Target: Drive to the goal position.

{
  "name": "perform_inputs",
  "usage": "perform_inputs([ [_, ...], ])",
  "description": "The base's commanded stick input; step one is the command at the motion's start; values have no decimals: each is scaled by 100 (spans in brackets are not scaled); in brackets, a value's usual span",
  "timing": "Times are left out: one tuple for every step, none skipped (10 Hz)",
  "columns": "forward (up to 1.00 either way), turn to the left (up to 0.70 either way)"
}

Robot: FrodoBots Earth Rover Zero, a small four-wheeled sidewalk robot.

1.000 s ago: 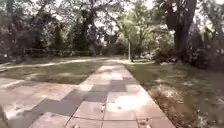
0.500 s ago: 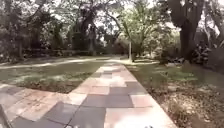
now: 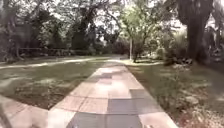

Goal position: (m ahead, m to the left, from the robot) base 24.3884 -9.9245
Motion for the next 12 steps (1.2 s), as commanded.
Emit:
perform_inputs([
  [100, 0],
  [100, 0],
  [100, 0],
  [100, 0],
  [100, 0],
  [100, 0],
  [100, 0],
  [100, 0],
  [100, 0],
  [100, 0],
  [100, 0],
  [100, 0],
])
